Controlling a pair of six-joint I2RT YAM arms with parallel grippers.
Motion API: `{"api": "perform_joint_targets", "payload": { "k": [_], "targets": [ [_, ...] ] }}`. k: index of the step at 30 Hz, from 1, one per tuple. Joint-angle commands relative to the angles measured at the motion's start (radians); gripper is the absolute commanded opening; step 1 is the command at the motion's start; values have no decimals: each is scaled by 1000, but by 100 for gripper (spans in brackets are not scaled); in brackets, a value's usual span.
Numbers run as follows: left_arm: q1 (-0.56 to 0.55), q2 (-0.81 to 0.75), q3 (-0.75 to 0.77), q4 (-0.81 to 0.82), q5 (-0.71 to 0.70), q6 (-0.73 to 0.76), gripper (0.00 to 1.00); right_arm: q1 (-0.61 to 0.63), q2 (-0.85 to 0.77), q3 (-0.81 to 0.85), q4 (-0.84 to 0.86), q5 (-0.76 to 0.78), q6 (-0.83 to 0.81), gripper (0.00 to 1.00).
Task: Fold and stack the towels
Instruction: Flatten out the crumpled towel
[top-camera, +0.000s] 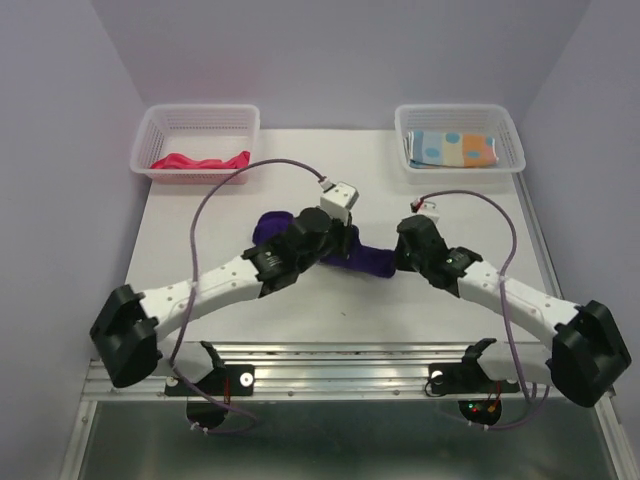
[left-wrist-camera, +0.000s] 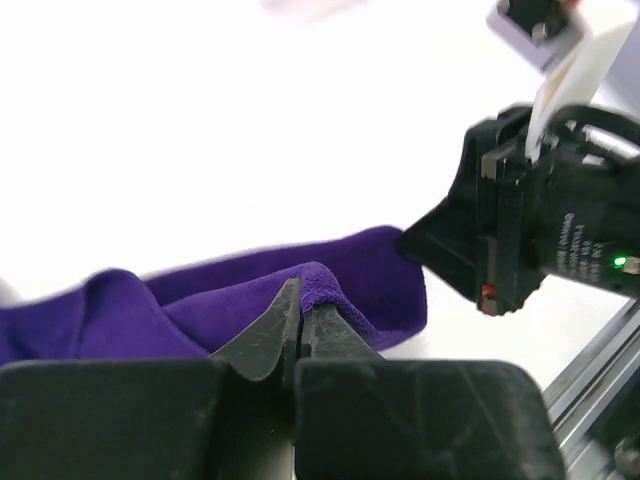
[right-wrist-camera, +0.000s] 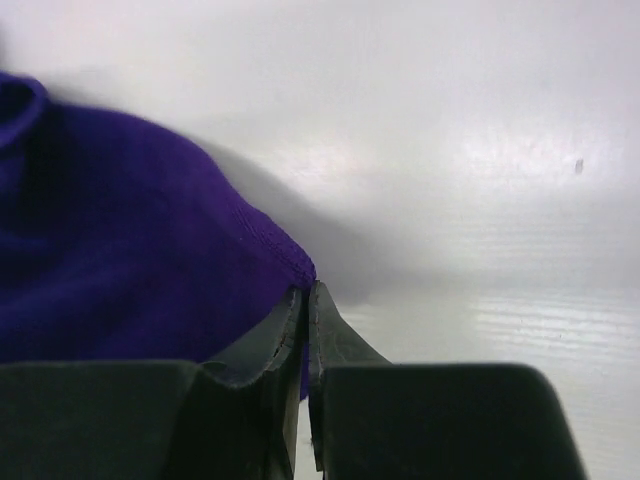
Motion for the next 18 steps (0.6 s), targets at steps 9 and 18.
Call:
{"api": "perform_joint_targets", "payload": {
  "k": [9, 18],
  "targets": [
    [-2, -320, 435, -223, -130, 135, 0, -4, -258, 586, -23, -31, -236, 1],
    [-2, -390, 681, -340, 294, 83, 0, -3, -273, 924, -136, -314, -256, 1]
  ]
}}
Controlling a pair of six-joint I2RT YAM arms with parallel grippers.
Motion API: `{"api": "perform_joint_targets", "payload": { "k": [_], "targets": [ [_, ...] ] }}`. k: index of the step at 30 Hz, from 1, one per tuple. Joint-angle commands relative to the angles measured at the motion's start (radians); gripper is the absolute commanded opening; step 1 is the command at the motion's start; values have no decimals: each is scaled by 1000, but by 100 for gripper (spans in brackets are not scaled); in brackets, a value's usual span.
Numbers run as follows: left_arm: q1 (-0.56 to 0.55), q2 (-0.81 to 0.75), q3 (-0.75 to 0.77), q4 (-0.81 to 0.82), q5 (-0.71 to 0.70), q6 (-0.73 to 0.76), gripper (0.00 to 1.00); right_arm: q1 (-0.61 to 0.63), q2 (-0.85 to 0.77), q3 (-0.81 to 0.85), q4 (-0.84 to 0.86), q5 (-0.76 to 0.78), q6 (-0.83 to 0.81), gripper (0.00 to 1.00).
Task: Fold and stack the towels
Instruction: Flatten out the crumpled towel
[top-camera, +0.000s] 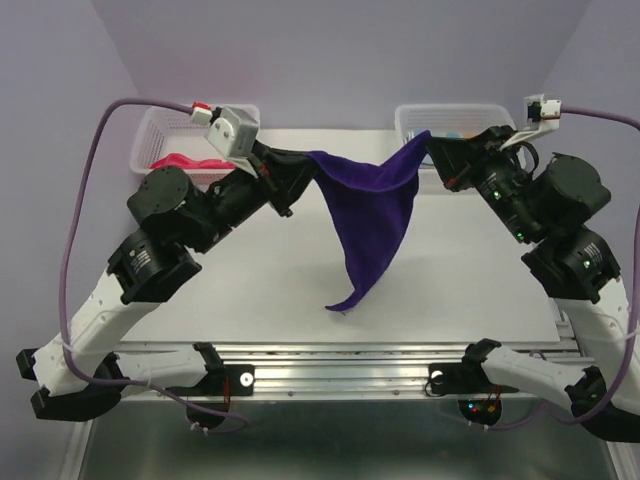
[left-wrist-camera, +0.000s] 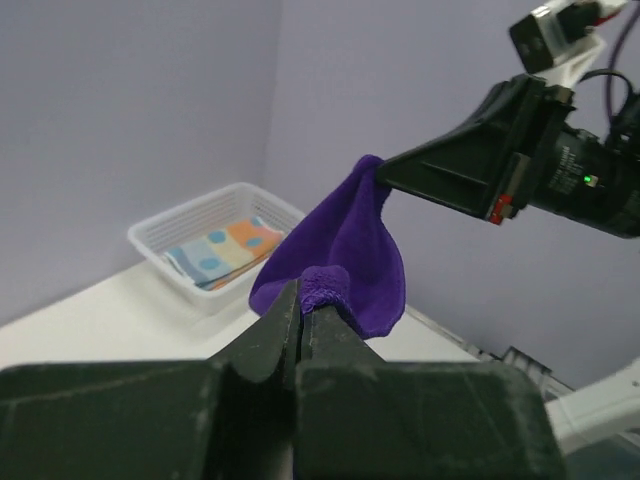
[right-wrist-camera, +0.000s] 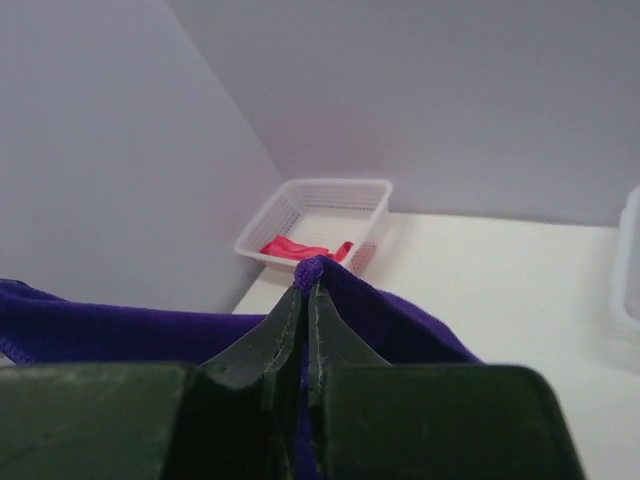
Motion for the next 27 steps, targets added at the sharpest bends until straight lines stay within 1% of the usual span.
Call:
{"api": "perform_joint_targets", "payload": {
  "k": [1, 2, 3, 4, 7, 11, 17, 20, 22, 23, 24, 26, 27],
  "targets": [
    [-2, -57, 66, -22, 249, -29, 0, -4, -11, 130, -73, -148, -18, 1],
    [-2, -67, 63, -16, 322, -49, 0, -3, -15, 168, -78, -224, -7, 1],
    [-2, -75, 58, 1, 357, -59, 0, -3, -17, 183, -84, -254, -1, 1],
    [-2, -95, 46, 9, 383, -72, 0, -4, -20, 192, -87, -310, 20, 1],
    [-2, -132, 34, 32, 431, -124, 0, -4, -43, 198, -77, -381, 63, 1],
    [-2, -163, 26, 44, 476, -161, 0, -3, -87, 177, -46, -409, 99, 1],
    [-2, -181, 14, 60, 483, -188, 0, -4, -94, 181, -38, -444, 119, 1],
    [-2, -176, 11, 61, 448, -184, 0, -4, -77, 186, -35, -435, 110, 1],
    [-2, -175, 3, 58, 383, -175, 0, -4, -69, 183, -28, -411, 99, 1],
    [-2, -172, -7, 55, 354, -167, 0, -4, -67, 175, -26, -371, 87, 1],
    [-2, -170, -15, 49, 279, -158, 0, -3, -63, 167, -21, -348, 79, 1],
    [-2, -161, -32, 38, 186, -147, 0, -4, -54, 151, -4, -281, 52, 1],
    [-2, -153, -34, 32, 79, -129, 0, -4, -48, 140, 0, -253, 42, 1]
  ]
}}
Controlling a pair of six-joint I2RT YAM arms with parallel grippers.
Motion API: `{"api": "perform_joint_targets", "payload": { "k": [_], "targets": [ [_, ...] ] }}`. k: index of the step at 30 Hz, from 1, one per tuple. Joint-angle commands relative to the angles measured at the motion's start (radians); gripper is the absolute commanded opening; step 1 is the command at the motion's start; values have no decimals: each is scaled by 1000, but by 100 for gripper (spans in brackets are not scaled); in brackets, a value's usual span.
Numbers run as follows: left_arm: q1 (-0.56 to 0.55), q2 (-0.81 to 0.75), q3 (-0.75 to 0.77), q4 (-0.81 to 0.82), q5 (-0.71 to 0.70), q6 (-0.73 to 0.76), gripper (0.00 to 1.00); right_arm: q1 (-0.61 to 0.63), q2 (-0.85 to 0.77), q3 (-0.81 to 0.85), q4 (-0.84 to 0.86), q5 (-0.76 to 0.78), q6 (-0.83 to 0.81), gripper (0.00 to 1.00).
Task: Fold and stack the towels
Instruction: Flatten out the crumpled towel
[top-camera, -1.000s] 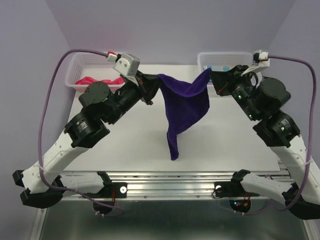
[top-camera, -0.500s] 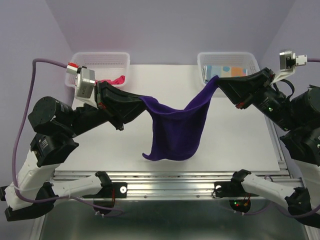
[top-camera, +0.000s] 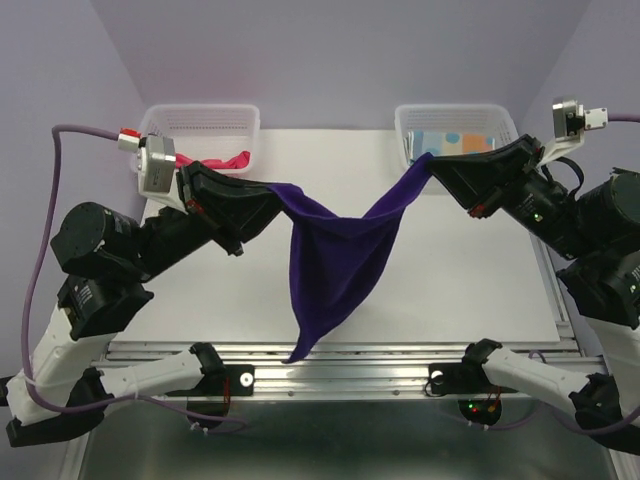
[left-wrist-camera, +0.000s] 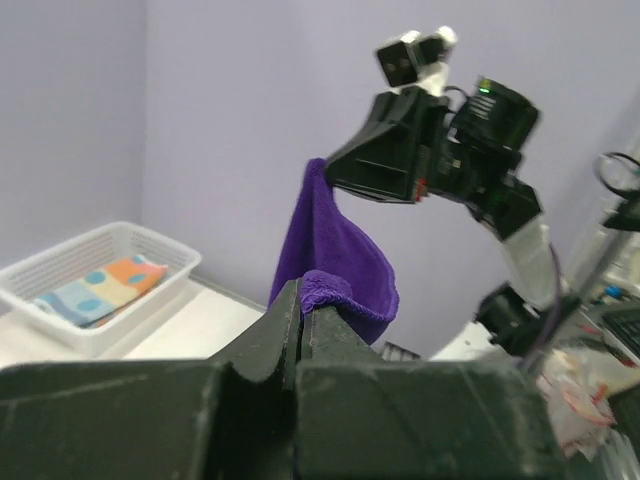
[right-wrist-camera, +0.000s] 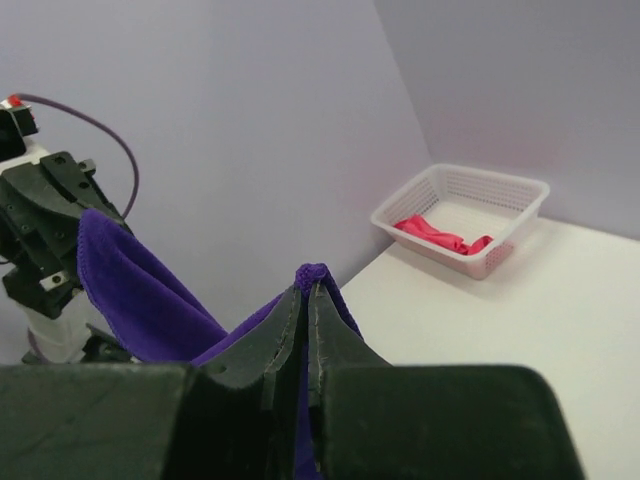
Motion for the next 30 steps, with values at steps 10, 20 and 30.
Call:
{"api": "perform_joint_targets", "payload": {
  "k": [10, 20, 30],
  "targets": [
    [375, 307, 115, -20, -300, 47, 0, -3, 302, 81, 154, 680, -261, 1],
    [535, 509, 474, -84, 84, 111, 0, -6, 531, 468, 133, 753, -407, 1],
    [535, 302, 354, -23, 263, 44, 0, -6, 329, 375, 38, 472, -277, 1]
  ]
}}
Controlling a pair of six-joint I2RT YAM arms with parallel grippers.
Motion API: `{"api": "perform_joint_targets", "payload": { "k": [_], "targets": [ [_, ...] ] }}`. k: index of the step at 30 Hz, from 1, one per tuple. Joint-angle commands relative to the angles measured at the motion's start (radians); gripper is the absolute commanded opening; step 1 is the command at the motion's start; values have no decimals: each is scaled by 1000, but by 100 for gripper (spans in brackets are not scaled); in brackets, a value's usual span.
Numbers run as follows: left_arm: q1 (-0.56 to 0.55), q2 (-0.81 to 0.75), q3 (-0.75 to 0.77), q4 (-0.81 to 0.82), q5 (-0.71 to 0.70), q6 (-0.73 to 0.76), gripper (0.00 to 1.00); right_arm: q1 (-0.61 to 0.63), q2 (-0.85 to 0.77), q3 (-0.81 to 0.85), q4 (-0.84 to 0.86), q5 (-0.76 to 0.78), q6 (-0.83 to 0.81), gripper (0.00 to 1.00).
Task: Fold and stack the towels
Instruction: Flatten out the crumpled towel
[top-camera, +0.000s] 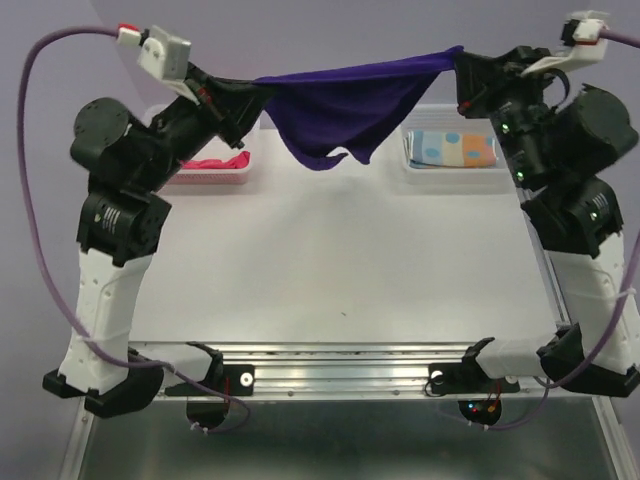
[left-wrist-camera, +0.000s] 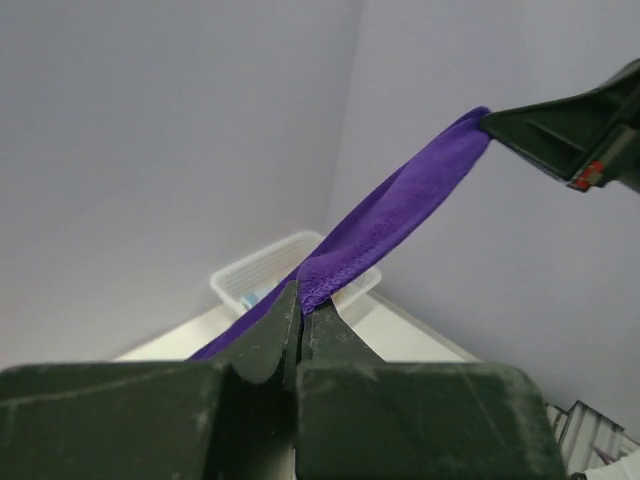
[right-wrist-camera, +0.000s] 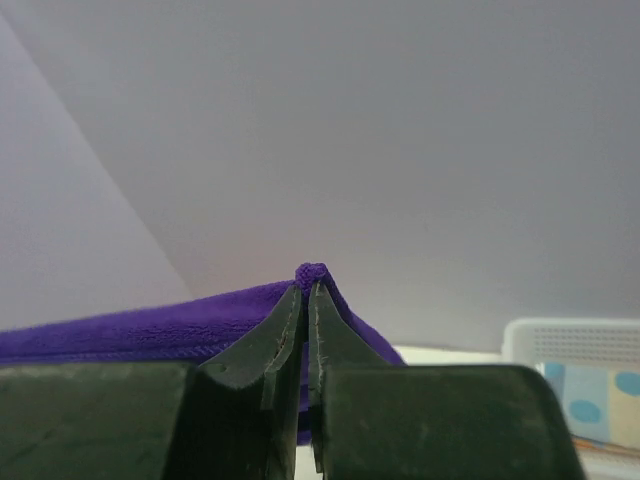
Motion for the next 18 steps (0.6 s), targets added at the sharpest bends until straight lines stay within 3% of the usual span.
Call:
{"api": "perform_joint_targets", "payload": {
  "k": [1, 6, 12, 18],
  "targets": [
    [-1, -133, -63, 118, 136, -33, 0, -1, -104, -47, -19, -153, 70, 1],
    [-1, -256, -222, 212, 256, -125, 0, 0, -232, -139, -48, -299, 142, 1],
    [-1, -338, -166, 227, 368, -201, 0, 0, -273, -21, -134, -564, 221, 1],
    [-1, -429, -224, 279, 365, -248, 0, -1, -324, -24, -122, -574, 235, 1]
  ]
}}
